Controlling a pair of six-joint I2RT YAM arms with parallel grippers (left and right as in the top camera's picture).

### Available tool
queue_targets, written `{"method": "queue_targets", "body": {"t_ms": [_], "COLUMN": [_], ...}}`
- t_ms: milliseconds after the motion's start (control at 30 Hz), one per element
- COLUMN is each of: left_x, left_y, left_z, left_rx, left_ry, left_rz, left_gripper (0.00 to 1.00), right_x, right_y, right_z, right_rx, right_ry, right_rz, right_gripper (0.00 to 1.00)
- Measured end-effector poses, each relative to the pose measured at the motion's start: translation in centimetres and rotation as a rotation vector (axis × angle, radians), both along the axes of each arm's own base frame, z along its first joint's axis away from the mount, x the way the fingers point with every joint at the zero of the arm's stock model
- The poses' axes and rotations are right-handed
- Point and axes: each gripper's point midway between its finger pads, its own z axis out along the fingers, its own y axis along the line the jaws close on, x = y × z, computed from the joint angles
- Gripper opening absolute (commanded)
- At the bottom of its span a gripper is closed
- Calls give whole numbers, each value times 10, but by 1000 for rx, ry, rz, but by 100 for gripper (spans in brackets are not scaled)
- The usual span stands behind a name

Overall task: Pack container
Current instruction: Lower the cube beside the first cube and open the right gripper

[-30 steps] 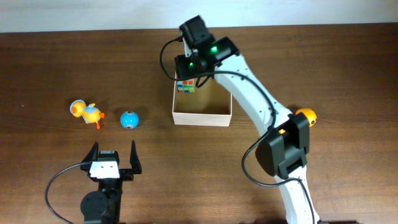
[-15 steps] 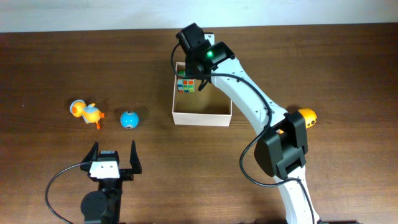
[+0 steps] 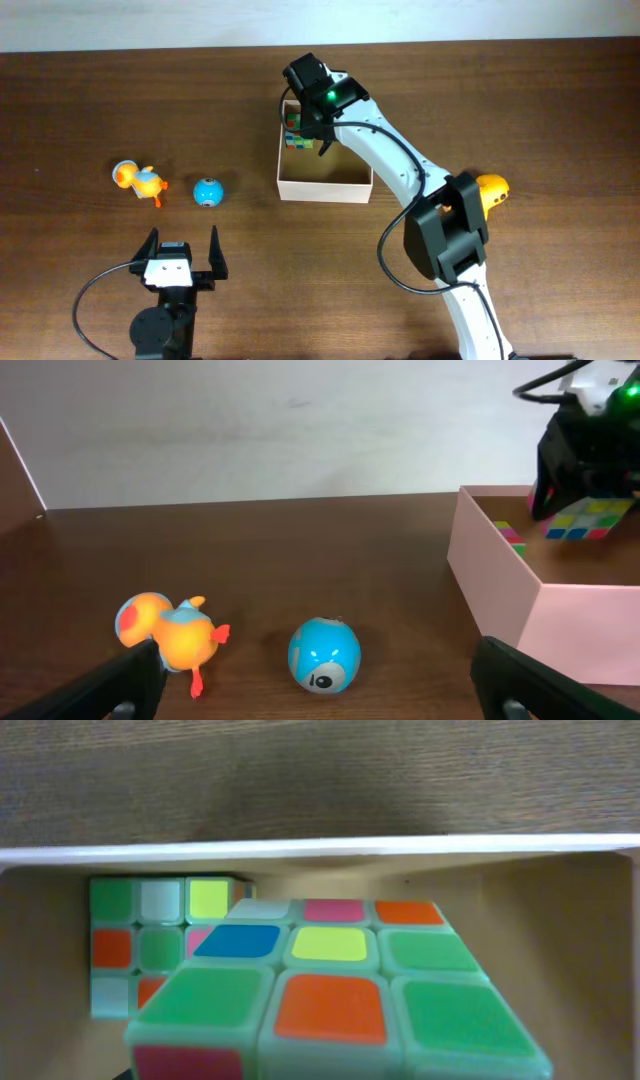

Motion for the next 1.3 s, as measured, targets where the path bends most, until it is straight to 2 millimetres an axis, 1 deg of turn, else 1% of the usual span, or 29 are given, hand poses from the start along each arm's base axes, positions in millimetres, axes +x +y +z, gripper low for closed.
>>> {"method": "queue_targets", "body": {"t_ms": [400,633,667,767,800,1067,1300], "left_x": [0,0,0,0,0,0,0], "left_y": [0,0,0,0,0,0,0], "left_z": [0,0,0,0,0,0,0], "left_rx": [0,0,0,0,0,0,0], "left_ry": [0,0,0,0,0,0,0], "left_rz": [0,0,0,0,0,0,0], "left_gripper": [99,99,99,99,99,99,99], "right_x": [6,13,13,17,17,19,14], "right_y": [1,-2,-3,-3,-3,-3,-2], "right_z": [-31,-32,-32,-31,-30,-30,-33], "right_rx": [-8,2,2,9,9,7,9], "right_ry": [23,7,7,-3,-5,-4,24], "right_rz": [-17,-28,-29,-24,-21,14,33], "right_gripper": [49,49,53,70,73,73,73]}}
